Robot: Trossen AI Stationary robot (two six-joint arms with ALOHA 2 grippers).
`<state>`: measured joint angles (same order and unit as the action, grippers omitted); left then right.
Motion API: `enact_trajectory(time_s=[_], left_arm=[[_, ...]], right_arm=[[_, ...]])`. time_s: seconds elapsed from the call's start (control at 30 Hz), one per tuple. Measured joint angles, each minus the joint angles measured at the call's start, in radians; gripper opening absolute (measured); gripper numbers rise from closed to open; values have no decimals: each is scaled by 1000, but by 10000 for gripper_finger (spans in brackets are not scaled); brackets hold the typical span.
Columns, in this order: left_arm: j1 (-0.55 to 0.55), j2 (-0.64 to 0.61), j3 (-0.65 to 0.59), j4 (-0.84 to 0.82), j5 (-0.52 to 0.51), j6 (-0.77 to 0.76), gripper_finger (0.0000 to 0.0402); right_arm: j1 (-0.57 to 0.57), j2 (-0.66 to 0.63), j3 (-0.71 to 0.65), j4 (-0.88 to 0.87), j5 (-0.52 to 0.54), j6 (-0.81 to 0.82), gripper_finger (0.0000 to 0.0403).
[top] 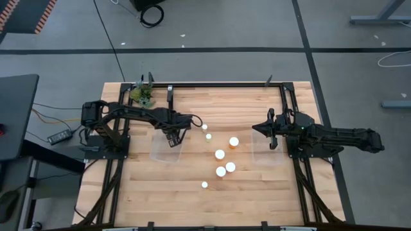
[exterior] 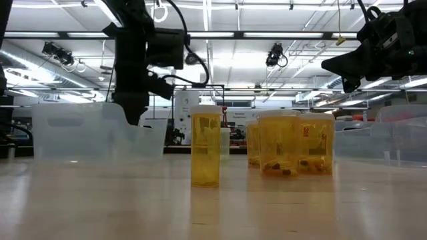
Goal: Pick and place medicine bottles into bin by pill shape (circle, oval)
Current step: Put the yellow tablet bottle into the left transparent bin
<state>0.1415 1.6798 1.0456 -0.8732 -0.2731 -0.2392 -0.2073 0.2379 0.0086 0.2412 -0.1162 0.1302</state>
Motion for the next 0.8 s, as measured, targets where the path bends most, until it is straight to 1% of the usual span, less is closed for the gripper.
enact_trajectory(time_s=[0.3, 0.7, 0.8], left_arm=[[-24, 0, 71, -40, -60, 28, 169], [-55, 0, 153, -60, -65, 63, 153], [-71, 0, 160, -31, -65, 70, 147]], right_arm=[[0, 0, 0, 0, 0, 0, 10], [0, 0, 0, 0, 0, 0, 10], [0, 0, 0, 0, 0, 0, 10]])
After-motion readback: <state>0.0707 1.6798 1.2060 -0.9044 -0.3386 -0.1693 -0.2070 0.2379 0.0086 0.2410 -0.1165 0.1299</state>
